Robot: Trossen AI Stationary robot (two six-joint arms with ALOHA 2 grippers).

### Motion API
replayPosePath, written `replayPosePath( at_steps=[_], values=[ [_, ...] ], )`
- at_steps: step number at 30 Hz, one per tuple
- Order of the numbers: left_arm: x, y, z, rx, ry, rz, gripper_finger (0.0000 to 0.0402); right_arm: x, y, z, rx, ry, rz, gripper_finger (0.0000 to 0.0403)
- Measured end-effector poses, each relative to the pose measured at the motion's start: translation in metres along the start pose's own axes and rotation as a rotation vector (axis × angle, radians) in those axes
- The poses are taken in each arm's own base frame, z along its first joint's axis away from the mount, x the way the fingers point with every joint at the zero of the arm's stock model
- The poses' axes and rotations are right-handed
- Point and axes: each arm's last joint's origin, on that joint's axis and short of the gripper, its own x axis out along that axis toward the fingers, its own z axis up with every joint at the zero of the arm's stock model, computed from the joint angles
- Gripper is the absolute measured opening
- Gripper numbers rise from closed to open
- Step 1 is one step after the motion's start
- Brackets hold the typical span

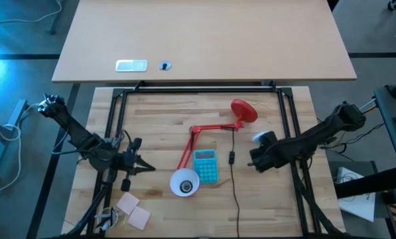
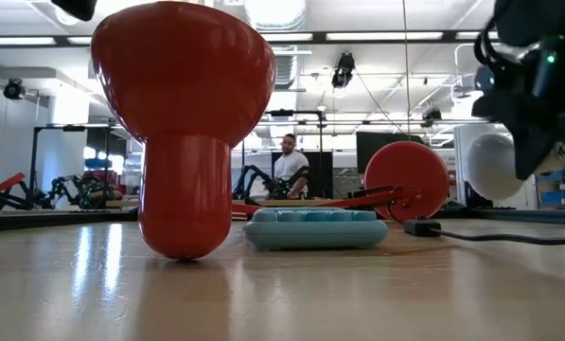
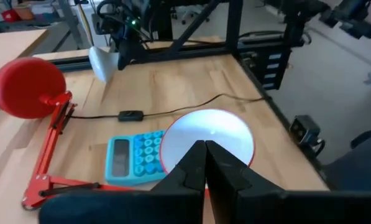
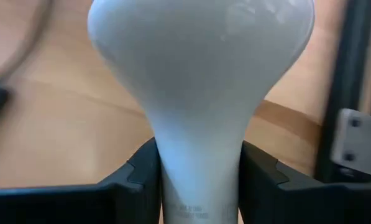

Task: Screw lightbulb
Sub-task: Remove the lightbulb from the orange desk lamp

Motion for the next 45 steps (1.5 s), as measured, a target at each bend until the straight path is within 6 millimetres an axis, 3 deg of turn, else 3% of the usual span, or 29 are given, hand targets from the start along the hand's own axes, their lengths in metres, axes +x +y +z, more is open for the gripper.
replayPosePath(
  at_steps=[4, 10, 12, 20, 24, 33, 39, 45],
  values=[
    [0.000, 0.002, -0.003, 0.053, 0.021, 0.050, 0.0000, 0.014, -0.009, -0.005, 0.039, 0.009, -0.075, 0.0142],
    [-0.003, 0.012, 0.002, 0.172, -0.012, 0.325, 0.0000, 0.025, -0.002, 0.000, 0.115, 0.028, -0.152, 0.0142],
    [-0.004, 0.013, 0.010, 0.169, -0.024, 0.281, 0.0000, 0.030, -0.001, 0.001, 0.100, 0.078, -0.192, 0.0142],
    [0.003, 0.006, 0.028, 0.166, -0.065, -0.182, 0.0000, 0.052, 0.008, 0.013, 0.003, 0.185, -0.259, 0.0153],
    [0.004, 0.006, 0.035, 0.185, -0.133, -0.290, 0.0000, 0.062, 0.010, 0.024, -0.036, 0.219, -0.252, 0.0154],
    [0.004, 0.007, 0.037, 0.190, -0.151, -0.388, 0.0000, 0.078, 0.002, 0.047, -0.005, 0.387, -0.272, 0.0172],
    [0.000, 0.012, 0.039, 0.187, -0.175, -0.301, 0.0000, 0.076, -0.005, 0.053, -0.063, 0.464, -0.273, 0.0231],
    [-0.004, 0.017, 0.040, 0.171, -0.181, -0.160, 0.0000, 0.058, -0.004, 0.065, -0.130, 0.463, -0.296, 0.0290]
  ],
)
